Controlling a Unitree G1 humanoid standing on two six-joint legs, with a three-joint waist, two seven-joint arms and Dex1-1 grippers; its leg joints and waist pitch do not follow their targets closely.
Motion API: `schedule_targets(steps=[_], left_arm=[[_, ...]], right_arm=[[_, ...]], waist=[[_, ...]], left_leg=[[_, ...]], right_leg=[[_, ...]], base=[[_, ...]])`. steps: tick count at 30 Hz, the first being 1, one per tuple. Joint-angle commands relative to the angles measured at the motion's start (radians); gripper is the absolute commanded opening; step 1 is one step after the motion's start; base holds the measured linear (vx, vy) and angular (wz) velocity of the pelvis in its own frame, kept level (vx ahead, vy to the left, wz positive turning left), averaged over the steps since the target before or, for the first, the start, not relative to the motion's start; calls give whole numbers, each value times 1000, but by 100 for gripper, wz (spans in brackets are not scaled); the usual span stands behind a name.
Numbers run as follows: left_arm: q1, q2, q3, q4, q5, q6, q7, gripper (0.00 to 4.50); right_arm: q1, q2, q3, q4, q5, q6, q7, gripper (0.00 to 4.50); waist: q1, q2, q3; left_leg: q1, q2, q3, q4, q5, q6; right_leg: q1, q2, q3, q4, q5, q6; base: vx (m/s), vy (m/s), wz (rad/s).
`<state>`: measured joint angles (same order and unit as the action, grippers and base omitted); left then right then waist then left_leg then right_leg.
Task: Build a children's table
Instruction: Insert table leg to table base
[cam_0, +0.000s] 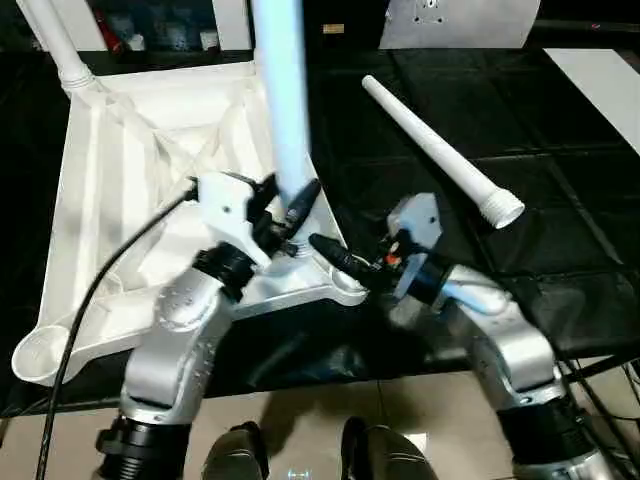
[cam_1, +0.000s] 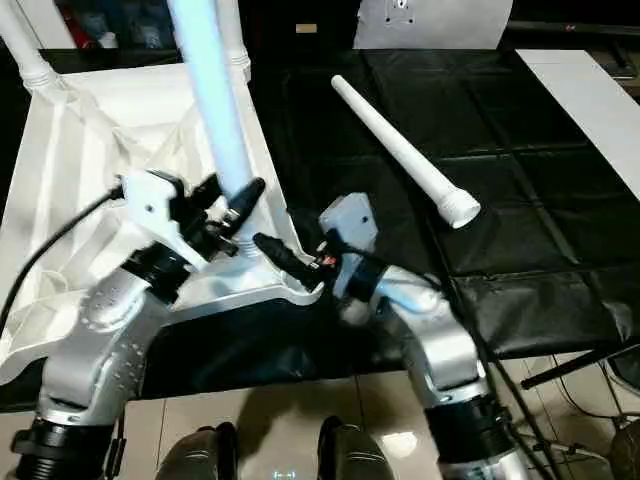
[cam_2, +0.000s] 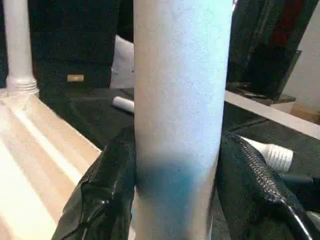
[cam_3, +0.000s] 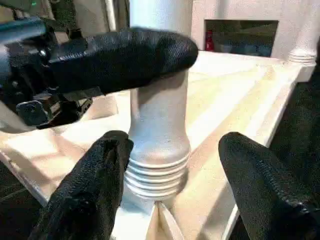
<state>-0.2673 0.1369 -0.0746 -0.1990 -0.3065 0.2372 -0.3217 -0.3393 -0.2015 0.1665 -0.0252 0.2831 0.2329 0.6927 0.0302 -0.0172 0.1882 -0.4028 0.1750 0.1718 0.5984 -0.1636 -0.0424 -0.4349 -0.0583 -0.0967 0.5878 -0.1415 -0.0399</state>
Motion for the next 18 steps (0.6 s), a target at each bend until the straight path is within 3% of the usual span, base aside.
schedule_targets(steps=[1, 8, 10, 13, 15, 18], left_arm=[[-25, 17, 11, -9, -36, 29, -33, 198], [-62, 98, 55, 5, -146, 111, -181, 198], [-79, 137, 70, 2, -224, 157, -273, 198], [-102, 190, 66, -15, -326, 222, -409, 198], [-109, 203, 61, -17, -338, 230, -437, 198], [-142, 235, 50, -34, -425, 301, -550, 198]], right_arm=[[-14, -17, -18, 2, 43, 7, 45, 349], [-47, -77, -84, -11, 170, 126, 145, 397], [-69, -131, -95, -8, 219, 197, 216, 410], [-97, -207, -93, -2, 274, 266, 325, 410], [-102, -224, -91, -5, 291, 290, 351, 410], [-132, -299, -71, -13, 336, 352, 484, 410]], waist=[[-1, 4, -86], [3, 5, -88], [5, 6, -88], [8, 4, -85], [7, 3, -84], [9, 3, -87]], left_leg=[[23, 54, -23, -68, -213, 73], [24, 52, -22, -66, -191, 80], [23, 50, -23, -65, -182, 82], [25, 47, -19, -63, -185, 83], [24, 51, -20, -63, -190, 79], [27, 50, -21, -62, -178, 82]], right_leg=[[61, -86, 65, -78, -353, -126], [66, -86, 64, -73, -330, -155], [68, -87, 64, -70, -328, -162], [67, -87, 66, -72, -364, -162], [65, -88, 65, -74, -378, -158], [68, -87, 64, -72, -373, -161]], base=[[0, 0, 0], [0, 0, 0], [0, 0, 0], [0, 0, 0], [0, 0, 0], [0, 0, 0]])
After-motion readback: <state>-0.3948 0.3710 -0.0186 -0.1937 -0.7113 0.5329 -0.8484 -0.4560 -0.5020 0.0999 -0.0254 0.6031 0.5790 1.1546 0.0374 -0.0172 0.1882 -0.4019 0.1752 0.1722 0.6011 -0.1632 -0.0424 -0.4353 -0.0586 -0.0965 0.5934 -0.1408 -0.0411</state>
